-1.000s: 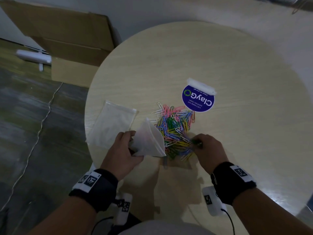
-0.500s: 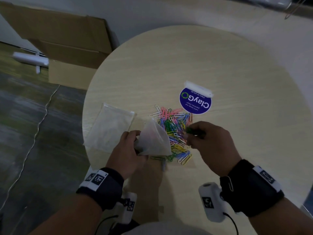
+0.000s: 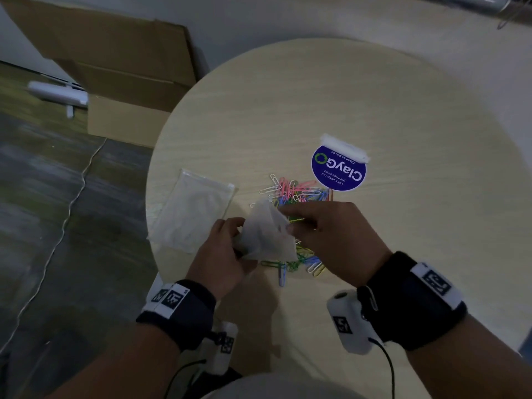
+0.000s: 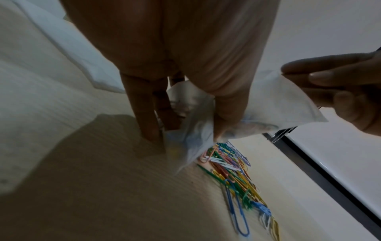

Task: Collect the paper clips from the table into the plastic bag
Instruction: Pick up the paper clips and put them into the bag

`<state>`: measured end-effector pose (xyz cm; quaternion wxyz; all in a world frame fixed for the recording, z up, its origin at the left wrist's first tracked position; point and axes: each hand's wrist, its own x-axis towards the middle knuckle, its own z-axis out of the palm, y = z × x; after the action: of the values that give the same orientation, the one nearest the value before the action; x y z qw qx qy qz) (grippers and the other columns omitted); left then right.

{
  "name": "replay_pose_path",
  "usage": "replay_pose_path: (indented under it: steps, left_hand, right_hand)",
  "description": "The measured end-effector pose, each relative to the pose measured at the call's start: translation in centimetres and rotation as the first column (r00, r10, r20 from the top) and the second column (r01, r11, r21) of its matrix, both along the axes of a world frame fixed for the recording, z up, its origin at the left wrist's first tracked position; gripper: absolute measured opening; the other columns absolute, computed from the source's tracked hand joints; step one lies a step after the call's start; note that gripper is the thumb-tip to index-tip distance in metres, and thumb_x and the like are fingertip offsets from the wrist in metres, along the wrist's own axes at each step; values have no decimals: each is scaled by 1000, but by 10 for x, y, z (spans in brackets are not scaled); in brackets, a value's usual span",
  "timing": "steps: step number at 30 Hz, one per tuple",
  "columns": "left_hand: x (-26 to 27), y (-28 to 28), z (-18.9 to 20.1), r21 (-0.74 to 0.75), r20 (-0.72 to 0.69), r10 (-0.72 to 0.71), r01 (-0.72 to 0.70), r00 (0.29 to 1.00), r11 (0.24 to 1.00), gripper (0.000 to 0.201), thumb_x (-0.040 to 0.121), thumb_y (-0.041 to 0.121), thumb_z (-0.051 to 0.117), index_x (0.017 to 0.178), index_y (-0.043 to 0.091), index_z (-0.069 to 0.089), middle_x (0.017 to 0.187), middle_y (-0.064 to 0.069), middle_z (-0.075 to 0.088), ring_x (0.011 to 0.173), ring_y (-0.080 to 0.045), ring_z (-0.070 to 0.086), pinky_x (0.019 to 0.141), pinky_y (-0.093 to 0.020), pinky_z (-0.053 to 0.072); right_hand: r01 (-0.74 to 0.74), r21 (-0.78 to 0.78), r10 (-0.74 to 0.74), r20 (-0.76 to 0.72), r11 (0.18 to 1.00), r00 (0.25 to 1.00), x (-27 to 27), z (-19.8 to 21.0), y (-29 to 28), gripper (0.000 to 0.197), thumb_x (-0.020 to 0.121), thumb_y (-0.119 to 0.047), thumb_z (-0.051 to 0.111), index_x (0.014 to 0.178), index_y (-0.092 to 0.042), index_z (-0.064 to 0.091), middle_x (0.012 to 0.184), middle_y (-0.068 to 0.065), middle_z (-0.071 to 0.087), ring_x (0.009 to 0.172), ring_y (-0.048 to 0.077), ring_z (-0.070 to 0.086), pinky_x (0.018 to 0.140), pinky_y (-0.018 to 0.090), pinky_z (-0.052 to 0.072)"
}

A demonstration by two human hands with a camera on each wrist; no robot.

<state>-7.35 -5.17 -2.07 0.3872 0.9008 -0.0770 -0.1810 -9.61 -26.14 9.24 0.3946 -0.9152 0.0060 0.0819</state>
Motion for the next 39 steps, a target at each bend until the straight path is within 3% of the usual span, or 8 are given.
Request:
replay_pose_path:
  steps: [5,9,13,17,20,25,34,39]
  left_hand:
    - [-2,8,-2,-96,-37,16,-20,999,995,70,60,17,86,120,29,53,107,15,46,93,-10,58,80,-33,53]
    - [-8,16,-3,-162,-77,31,-43,997,986,62,54,41,77,108,49,49,114,27,44,96,-3,60,80,-45,58]
    - [-13,20,-1,-182,-97,47,-64,994,981,70,51,42,75,117,38,53,115,24,45,97,3,60,84,-48,57]
    - [-12,23,0,-149,-75,38,-48,997,988,75,53,44,72,124,24,54,111,14,45,97,9,56,83,-44,57]
    - [-11,23,1,-133,-58,32,-39,998,990,72,55,42,74,123,24,54,111,13,45,94,6,58,81,-40,58]
    - [-10,25,-1,-118,-57,28,-34,998,992,67,63,18,84,122,26,54,110,15,46,89,2,61,75,-32,56]
    - [-8,27,-5,-101,-53,24,-29,998,994,68,64,15,86,121,29,53,110,14,45,87,0,61,73,-26,53]
    - [-7,25,-7,-111,-37,16,-20,999,994,66,63,16,86,117,35,52,109,16,46,84,-2,61,72,-26,52]
  right_hand:
    - [296,290,-256,-169,910,952,-4,-22,-29,22,83,-9,68,97,-25,74,85,-7,74,63,9,65,62,29,57]
    - [432,-85,-440,-130,898,889,9,-75,-61,15,82,-20,69,97,-24,69,96,-3,72,79,13,67,79,28,50]
    - [513,-189,-539,-130,837,832,48,-113,-70,49,83,-36,67,124,-12,55,121,16,53,107,36,55,91,37,44]
    - [300,-363,-350,-80,882,933,73,-125,-54,55,87,-40,58,138,-25,44,133,14,44,118,42,41,102,46,38]
    - [136,-397,-152,-9,908,988,72,-127,-49,31,90,-27,58,120,-26,64,121,8,55,109,39,44,95,41,38]
    - [100,-420,-119,-19,902,993,44,-123,-57,23,91,-24,53,107,-24,69,100,8,64,90,32,57,83,40,50]
    - [86,-533,-173,-116,842,978,31,-124,-55,62,79,-58,59,127,-20,53,121,9,52,107,33,48,94,40,39]
    - [69,-449,-173,-196,891,965,42,-116,-39,32,83,-29,62,111,-14,60,107,13,53,98,36,54,87,40,47]
